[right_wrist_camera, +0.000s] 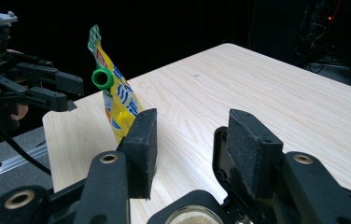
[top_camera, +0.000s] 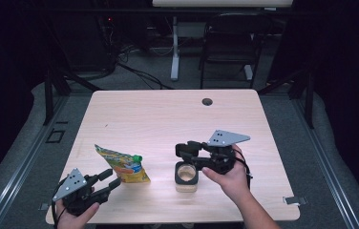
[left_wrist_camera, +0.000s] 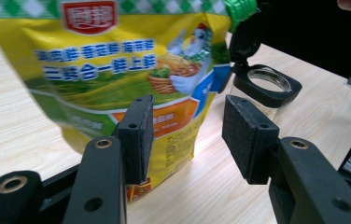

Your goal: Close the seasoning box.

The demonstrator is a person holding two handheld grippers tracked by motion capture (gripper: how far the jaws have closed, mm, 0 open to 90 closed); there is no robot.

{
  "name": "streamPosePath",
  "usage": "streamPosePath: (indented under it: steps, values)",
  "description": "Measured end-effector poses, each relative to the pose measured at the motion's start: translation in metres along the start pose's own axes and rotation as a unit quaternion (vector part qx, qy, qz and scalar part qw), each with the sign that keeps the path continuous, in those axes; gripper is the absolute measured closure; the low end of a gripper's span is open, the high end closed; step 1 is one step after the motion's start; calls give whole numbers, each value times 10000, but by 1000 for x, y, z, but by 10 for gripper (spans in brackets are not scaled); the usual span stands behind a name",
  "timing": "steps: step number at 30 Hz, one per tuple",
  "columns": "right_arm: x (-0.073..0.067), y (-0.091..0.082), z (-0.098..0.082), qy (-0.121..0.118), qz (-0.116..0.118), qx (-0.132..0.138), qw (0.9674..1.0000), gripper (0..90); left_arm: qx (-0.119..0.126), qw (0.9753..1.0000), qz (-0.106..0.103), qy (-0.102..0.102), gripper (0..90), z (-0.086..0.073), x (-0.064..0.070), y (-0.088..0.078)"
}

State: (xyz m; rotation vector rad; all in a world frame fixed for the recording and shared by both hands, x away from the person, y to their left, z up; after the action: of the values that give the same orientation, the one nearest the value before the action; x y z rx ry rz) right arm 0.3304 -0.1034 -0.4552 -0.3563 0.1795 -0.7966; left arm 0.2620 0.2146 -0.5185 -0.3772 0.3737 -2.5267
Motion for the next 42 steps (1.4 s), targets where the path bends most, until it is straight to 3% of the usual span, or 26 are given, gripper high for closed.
streamPosePath:
  steps: [21,25,27,42]
  values:
    - [21,-2,-11,113,-311,-102,9994,543,-290,9983,-486,150,545,1,26,48]
    - [27,-3,-12,158,-374,-104,9991,547,-277,9983,-479,202,548,5,32,59]
    - [29,-4,-13,158,-420,-123,9989,552,-331,9974,-602,214,552,6,35,64]
    - [49,-11,-17,263,-640,-183,9974,638,-439,9961,-706,289,587,7,43,100]
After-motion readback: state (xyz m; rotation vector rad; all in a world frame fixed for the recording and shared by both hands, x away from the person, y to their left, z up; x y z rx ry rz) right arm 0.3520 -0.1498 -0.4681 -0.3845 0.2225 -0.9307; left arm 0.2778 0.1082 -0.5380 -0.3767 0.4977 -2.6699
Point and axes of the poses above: each handheld gripper's, and its own axes: y roughly forward along the jaws, z roughly out of its top, x roughly to its right, the point moved 5 cm from there along y, roughly forward along the jaws, and after that the axes turned 13 degrees about -z, right-handed, at the moved point
